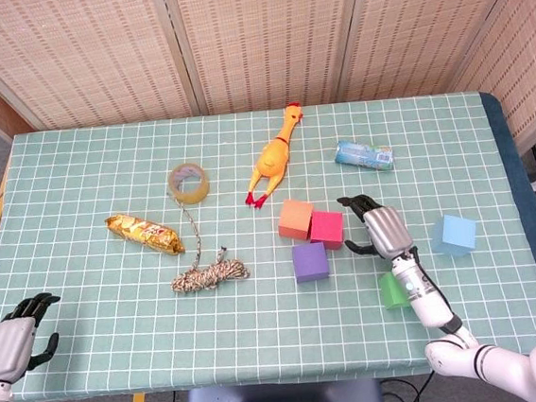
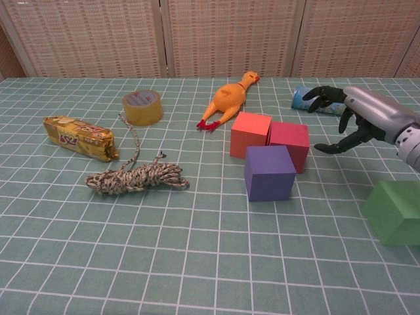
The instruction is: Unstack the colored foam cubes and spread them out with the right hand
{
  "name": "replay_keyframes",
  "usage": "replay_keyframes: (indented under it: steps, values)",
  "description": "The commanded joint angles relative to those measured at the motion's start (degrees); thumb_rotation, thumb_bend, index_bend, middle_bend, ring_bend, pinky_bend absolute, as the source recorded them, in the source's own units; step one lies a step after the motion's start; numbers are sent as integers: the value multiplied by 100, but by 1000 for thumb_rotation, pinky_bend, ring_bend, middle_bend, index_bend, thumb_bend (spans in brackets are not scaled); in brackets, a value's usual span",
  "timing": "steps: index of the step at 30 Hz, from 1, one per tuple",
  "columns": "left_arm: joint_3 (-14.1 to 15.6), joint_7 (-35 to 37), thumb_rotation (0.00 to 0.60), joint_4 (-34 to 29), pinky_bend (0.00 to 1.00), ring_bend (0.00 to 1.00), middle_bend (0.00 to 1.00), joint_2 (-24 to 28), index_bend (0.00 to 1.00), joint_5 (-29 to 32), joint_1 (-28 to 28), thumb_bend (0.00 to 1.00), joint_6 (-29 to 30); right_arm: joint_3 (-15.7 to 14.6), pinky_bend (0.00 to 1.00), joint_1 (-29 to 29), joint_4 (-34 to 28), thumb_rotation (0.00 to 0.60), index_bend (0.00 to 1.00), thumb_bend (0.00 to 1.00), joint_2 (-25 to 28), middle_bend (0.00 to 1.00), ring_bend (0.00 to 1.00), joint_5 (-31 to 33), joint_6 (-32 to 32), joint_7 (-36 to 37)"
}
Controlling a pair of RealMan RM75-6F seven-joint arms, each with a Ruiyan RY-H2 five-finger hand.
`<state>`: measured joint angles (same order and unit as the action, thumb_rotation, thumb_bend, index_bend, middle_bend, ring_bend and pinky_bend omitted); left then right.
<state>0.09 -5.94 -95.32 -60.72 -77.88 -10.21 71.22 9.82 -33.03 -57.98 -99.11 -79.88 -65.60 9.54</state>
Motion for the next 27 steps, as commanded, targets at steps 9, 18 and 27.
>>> replay_keyframes:
  steps: [9, 18, 27]
  values:
    - [5, 23, 600, 4, 358, 156, 161, 9, 213, -23, 8, 461, 23, 31, 279, -159, 49, 600, 114, 90, -260, 171, 105, 408, 793, -113]
    - [13, 32, 600, -2, 358, 156, 162, 17, 213, -64, 22, 461, 65, 37, 403, -246, 986, 600, 307, 91, -815, 298, 248, 34, 328, 506]
    - [15, -8, 600, -2, 358, 156, 161, 4, 213, -36, 5, 459, 25, 35, 533, -278, 1711, 600, 423, 102, -1180, 396, 374, -248, -213, 1014]
